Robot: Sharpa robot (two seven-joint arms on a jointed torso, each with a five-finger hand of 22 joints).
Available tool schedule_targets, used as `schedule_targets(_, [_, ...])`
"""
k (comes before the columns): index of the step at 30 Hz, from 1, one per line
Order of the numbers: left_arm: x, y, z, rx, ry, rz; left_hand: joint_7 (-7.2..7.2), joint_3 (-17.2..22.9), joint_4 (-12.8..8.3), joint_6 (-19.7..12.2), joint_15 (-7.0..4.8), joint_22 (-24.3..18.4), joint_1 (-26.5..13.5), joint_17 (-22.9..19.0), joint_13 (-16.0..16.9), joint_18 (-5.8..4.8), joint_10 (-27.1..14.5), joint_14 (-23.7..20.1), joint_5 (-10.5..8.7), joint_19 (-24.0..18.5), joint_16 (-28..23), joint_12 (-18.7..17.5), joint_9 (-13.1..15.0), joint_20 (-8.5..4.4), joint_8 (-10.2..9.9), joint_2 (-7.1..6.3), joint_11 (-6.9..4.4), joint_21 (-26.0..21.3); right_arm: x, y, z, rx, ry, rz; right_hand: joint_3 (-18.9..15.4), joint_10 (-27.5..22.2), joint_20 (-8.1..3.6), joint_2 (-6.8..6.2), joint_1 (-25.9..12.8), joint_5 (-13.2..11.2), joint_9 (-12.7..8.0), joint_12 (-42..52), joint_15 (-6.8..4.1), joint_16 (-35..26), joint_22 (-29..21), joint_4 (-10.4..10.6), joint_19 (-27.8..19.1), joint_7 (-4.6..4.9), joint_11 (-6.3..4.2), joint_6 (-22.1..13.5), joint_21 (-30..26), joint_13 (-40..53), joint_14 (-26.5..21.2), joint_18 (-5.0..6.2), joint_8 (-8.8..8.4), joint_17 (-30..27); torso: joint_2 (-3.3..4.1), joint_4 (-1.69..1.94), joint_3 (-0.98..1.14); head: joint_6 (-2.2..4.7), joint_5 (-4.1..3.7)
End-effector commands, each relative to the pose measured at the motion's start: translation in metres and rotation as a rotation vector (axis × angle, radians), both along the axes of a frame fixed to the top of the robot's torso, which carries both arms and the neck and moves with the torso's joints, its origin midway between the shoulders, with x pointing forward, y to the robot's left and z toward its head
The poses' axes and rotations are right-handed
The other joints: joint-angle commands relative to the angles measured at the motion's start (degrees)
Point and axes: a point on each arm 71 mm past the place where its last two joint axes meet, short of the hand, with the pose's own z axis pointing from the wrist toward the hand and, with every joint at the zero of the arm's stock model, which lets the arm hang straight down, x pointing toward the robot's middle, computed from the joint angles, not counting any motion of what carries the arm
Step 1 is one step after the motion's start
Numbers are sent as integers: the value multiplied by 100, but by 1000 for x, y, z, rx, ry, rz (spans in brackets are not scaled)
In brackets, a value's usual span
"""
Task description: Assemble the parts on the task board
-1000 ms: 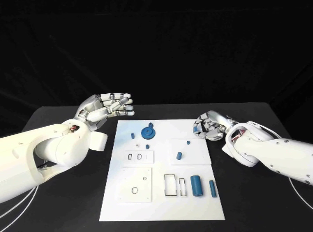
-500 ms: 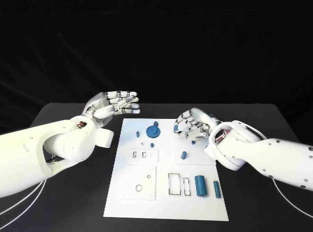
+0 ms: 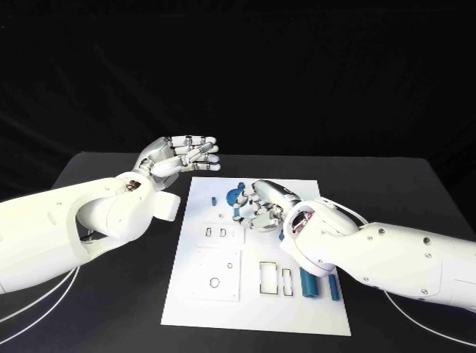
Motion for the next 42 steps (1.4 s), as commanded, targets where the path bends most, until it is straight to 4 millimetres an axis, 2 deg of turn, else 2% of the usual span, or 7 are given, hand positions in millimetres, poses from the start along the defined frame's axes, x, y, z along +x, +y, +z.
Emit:
schedule_targets(1, [0,-2,1,1,-7,-10,106,40,10,37,-2,9,-30,9,-1,59,56,51,-37,-15,37,-21,7,-14,23,-5,-2,45,-2,6,-6,-66,-18,-2,-4,29,-37,0,-67,36,284,30,-40,4,306,50,23,-46,-31,7,8,13,511,-17,386,1171,7,-10,10,-5,32])
schedule_targets(13, [0,-4,1,3,-7,-15,99,78,7,58,-24,78,-61,76,5,61,102,111,-36,-11,117,-10,14,-34,35,-12,-17,159,-9,26,-26,-146,9,33,-30,23,-45,-59,-164,35,291,16,-47,3,305,92,27,-49,-36,-26,-3,3,511,-16,429,1170,6,3,16,-85,41])
schedule_targets(15, [0,-4,1,4,-7,-17,96,91,5,73,-33,102,-70,100,7,61,123,130,-37,-11,148,-4,19,-42,43,-16,-23,199,-10,27,-28,-153,12,32,-37,20,-46,-75,-181,35,291,13,-47,-1,301,99,25,-47,-34,-36,-9,0,509,-15,434,1161,2,-11,15,-97,38])
schedule_targets(19, [1,-5,0,5,-8,-18,88,105,1,92,-42,127,-77,124,10,61,147,147,-36,-15,179,1,24,-50,54,-21,-32,240,-12,28,-30,-161,12,30,-39,22,-46,-81,-185,35,291,15,-47,-1,299,100,24,-47,-34,-39,-13,3,509,-14,436,1160,3,-14,7,-109,16])
schedule_targets(23, [1,-5,0,5,-7,-18,84,111,0,98,-45,137,-80,133,10,60,156,150,-36,-18,190,3,26,-52,58,-23,-35,255,-12,27,-30,-166,10,30,-40,18,-47,-90,-188,36,290,10,-46,-1,299,99,25,-47,-34,-45,-13,-3,509,-14,438,1160,-3,-18,10,-126,13])
schedule_targets(32, [1,-5,0,6,-7,-18,84,111,0,98,-45,137,-80,133,10,60,156,150,-36,-18,190,3,26,-52,58,-23,-35,255,-13,27,-32,-178,11,38,-59,-8,-46,-155,-218,36,283,-16,-42,-6,293,103,21,-33,-25,-87,-28,-30,507,-13,446,1149,-2,-7,10,-129,10])
schedule_targets(42, [1,-4,0,7,-6,-17,84,111,0,98,-45,137,-80,133,10,60,156,150,-36,-18,190,3,26,-52,58,-23,-35,255,-12,26,-32,-183,2,28,-65,-61,-38,-211,-229,41,263,-66,-27,-9,275,100,8,-3,-3,-170,-61,-84,505,-8,432,1141,2,-16,12,-118,5])
